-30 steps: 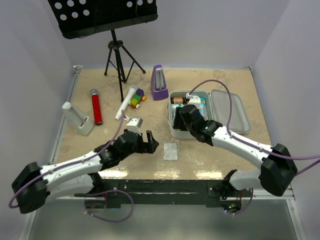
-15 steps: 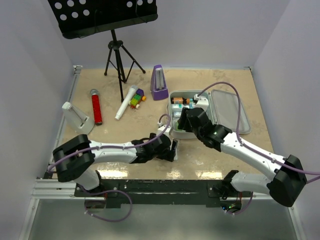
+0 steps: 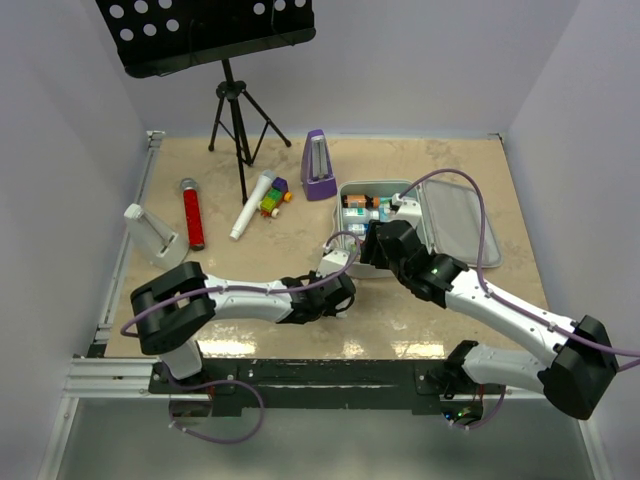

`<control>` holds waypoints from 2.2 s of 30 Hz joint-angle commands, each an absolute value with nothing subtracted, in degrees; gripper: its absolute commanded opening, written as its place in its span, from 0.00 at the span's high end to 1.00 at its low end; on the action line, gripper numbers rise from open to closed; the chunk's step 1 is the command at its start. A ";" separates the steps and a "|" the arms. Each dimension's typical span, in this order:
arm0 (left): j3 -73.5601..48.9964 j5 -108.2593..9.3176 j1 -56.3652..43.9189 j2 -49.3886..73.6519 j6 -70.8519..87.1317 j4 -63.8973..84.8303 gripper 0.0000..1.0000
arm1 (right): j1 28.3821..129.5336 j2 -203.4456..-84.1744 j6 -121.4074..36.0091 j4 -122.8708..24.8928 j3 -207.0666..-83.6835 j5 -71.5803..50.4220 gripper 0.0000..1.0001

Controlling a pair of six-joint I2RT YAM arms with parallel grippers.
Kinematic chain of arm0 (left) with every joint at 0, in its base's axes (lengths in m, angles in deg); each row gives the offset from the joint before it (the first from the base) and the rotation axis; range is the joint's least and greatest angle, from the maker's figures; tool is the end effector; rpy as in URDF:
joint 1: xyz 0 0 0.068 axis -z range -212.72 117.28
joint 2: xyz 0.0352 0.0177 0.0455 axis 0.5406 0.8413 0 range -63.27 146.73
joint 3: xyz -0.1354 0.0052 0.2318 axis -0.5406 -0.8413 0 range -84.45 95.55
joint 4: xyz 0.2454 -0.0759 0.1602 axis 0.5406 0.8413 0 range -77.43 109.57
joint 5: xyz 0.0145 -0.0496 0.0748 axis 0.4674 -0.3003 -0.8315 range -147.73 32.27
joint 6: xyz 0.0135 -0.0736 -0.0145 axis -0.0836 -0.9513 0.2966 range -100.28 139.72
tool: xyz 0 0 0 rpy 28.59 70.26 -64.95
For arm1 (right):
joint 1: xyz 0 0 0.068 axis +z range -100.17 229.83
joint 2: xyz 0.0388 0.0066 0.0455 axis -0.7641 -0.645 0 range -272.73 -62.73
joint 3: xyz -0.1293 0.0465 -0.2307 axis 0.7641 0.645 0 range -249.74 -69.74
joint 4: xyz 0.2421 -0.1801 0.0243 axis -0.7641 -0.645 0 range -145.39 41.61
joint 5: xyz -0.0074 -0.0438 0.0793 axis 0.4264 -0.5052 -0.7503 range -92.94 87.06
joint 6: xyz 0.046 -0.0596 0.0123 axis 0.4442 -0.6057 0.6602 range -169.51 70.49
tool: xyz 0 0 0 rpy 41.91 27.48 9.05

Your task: Organize the medicine kit

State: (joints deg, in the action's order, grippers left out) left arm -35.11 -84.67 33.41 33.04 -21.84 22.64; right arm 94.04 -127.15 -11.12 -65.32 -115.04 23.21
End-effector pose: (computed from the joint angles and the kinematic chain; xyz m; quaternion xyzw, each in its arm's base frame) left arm 0.1728 -0.3183 0.0910 0.1339 0.9252 -0.0910 0.3431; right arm 0.2399 0.1937 0.2321 0.0584 0.8722 0.1402 0.4650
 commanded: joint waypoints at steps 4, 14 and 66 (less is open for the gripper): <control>-38.39 -85.41 33.55 29.73 -23.52 26.98 1.00 | 93.95 -125.75 -11.28 -64.30 -114.74 24.05 0.39; -49.20 -89.19 33.46 0.30 -31.69 33.91 1.00 | 93.95 -133.47 -14.79 -59.82 -114.48 19.65 0.37; -42.79 -94.84 28.63 -3.62 -14.39 19.62 1.00 | 114.70 -122.95 9.54 -72.92 -110.97 26.86 0.36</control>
